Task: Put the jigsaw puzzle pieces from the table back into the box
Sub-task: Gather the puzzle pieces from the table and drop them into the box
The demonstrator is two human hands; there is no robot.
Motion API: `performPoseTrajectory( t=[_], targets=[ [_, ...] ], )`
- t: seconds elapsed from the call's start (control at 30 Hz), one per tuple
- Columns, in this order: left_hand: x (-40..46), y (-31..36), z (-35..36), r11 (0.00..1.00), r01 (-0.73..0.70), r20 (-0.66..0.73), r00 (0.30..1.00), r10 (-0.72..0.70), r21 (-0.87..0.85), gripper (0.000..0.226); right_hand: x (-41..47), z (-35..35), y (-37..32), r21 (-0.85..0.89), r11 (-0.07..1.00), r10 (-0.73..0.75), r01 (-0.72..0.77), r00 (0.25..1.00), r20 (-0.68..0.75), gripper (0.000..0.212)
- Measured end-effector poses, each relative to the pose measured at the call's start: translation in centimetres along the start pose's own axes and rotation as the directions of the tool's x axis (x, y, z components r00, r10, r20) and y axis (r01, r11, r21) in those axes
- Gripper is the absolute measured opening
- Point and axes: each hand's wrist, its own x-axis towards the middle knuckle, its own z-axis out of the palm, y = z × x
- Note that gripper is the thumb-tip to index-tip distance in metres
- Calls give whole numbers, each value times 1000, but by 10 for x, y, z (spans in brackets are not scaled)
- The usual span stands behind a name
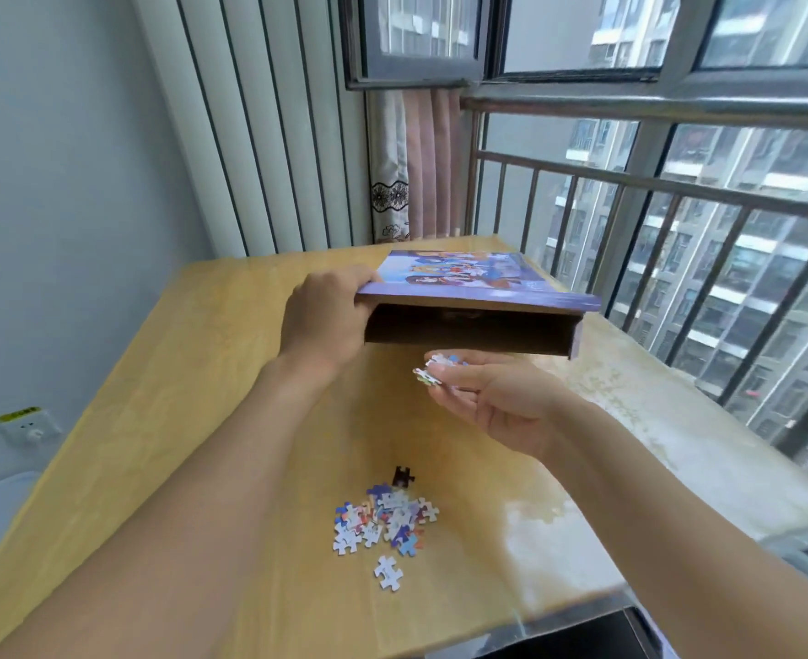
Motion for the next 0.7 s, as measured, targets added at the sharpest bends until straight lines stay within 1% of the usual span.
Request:
performPoseTrajectory(
  t=[0.1,0.17,0.2,0.27,0.37,0.4,0.5,0.53,0.6,0.67,0.7],
  targets=[
    [25,17,-15,999,-48,-25,999,48,4,12,0,3,-39,107,992,-63,71,995,-82,32],
    [37,23,-21,999,-48,-16,999,48,6,12,-2,4,-64,142,984,-94,109,989,-111,25],
    [43,26,-24,999,-52,-14,999,52,6,14,-1,5,-75,131,984,-106,123,986,-126,20],
    [52,30,-31,998,-64,-29,998,64,5,16,3,8,-93,47,990,-124,134,977,-176,14],
    [61,37,-39,997,-73,-57,996,73,9,12,16,14,-113,-100,984,-169,147,947,-273,11],
    [64,41,-41,997,-73,-66,995,73,8,11,20,15,-120,-125,981,-180,148,937,-299,12],
    [67,42,-43,997,-71,-77,994,71,7,14,26,28,-138,-121,988,-132,101,949,-286,4],
    [67,42,-44,998,-66,-80,995,66,4,15,27,32,-142,-122,989,-120,88,951,-285,6],
    [66,40,-44,998,-56,-91,994,54,-10,16,31,37,-143,-83,990,-128,111,963,-238,19],
    [64,36,-47,999,-39,-104,994,37,-16,17,35,37,-137,1,994,-106,108,982,-154,23],
    [64,32,-48,999,-32,-102,994,31,-14,17,37,34,-132,-8,994,-105,105,987,-120,28]
  ],
)
